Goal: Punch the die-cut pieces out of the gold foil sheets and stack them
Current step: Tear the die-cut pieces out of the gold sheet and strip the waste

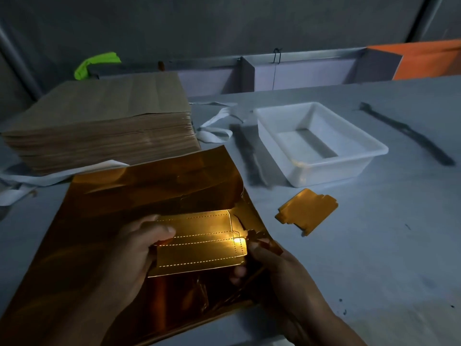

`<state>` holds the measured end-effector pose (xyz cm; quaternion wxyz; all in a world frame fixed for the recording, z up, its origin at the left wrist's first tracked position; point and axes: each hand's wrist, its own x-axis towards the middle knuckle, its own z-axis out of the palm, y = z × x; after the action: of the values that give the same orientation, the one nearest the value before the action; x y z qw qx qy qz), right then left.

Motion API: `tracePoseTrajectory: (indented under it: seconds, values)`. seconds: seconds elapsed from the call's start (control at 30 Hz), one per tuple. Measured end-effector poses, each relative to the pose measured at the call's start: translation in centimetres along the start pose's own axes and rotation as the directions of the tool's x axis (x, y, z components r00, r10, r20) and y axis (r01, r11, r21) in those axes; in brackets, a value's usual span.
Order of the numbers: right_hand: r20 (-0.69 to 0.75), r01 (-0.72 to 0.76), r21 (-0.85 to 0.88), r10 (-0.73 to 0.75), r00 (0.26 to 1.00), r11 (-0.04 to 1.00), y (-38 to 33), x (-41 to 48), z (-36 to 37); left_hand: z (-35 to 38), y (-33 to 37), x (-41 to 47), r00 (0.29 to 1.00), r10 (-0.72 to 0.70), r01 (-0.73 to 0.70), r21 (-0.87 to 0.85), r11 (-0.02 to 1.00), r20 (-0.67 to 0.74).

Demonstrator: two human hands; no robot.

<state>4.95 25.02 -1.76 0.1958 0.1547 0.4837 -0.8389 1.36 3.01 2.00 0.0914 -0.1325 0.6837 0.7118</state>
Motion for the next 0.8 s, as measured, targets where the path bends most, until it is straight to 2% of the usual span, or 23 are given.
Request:
tracePoseTrajectory:
  seconds: [0.13, 0.23, 0.33, 0.4, 0.47, 0.67, 0.8]
  values:
    - [-0.059, -0.054, 0.062, 0.058, 0.997, 0.997, -0.2, 0.0, 0.3, -0.7, -0.5, 0.6, 1.0, 0.003, -0.003, -0.041, 0.999, 0.011]
    - [-0.084, -0.093, 0.096, 0.101, 0.991, 0.991, -0.1, -0.1, 0.4, -0.5, -0.4, 0.9, 0.999, -0.041, 0.039, -0.142, 0.989, -0.013]
    - [-0.057, -0.048, 0.088, 0.053, 0.997, 0.995, 0.0, -0.1, 0.8, -0.4, 0.3, 1.1, 0.998, -0.048, 0.039, -0.192, 0.981, -0.043]
    - [-0.03, -0.005, 0.049, 0.006, 1.0, 0.999, 0.0, -0.3, 1.3, -0.2, 1.1, 1.1, 0.991, -0.134, 0.124, -0.275, 0.953, -0.017]
    - [-0.039, 0.024, 0.009, -0.024, 0.999, 1.0, 0.1, -0.4, 1.7, -0.1, 1.9, 1.1, 0.983, -0.184, 0.183, -0.264, 0.947, 0.019]
    - [-0.148, 0.041, -0.07, -0.051, 0.988, 0.997, 0.4, -0.2, 1.8, -1.0, 3.5, 1.6, 0.989, -0.142, 0.145, -0.205, 0.968, 0.03]
    - [-0.166, 0.013, -0.081, -0.026, 0.986, 0.997, 0.3, -0.3, 1.7, -2.1, 3.3, 2.8, 0.992, -0.113, 0.124, -0.348, 0.929, 0.05]
